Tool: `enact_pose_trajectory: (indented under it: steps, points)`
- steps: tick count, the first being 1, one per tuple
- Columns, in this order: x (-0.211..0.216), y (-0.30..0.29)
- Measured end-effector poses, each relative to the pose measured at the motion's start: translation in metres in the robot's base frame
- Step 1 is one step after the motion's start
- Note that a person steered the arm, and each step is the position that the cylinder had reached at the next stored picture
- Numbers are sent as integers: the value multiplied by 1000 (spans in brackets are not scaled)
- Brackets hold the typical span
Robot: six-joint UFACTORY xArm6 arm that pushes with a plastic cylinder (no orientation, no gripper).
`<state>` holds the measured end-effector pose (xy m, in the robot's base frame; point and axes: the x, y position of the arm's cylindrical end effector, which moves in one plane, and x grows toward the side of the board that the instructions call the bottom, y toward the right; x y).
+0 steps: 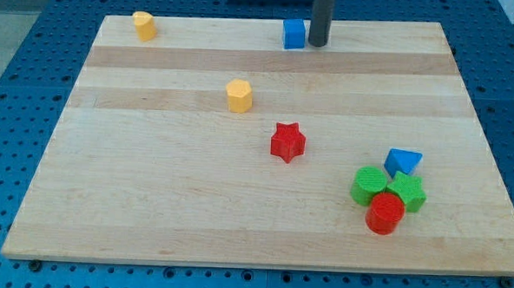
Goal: Place the cube at the top center of the board
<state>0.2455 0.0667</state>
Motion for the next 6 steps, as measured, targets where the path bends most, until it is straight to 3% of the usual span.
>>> enact_pose_trajectory:
  steps: [2,6]
  points:
    - [0,-36]
    - [6,-39]
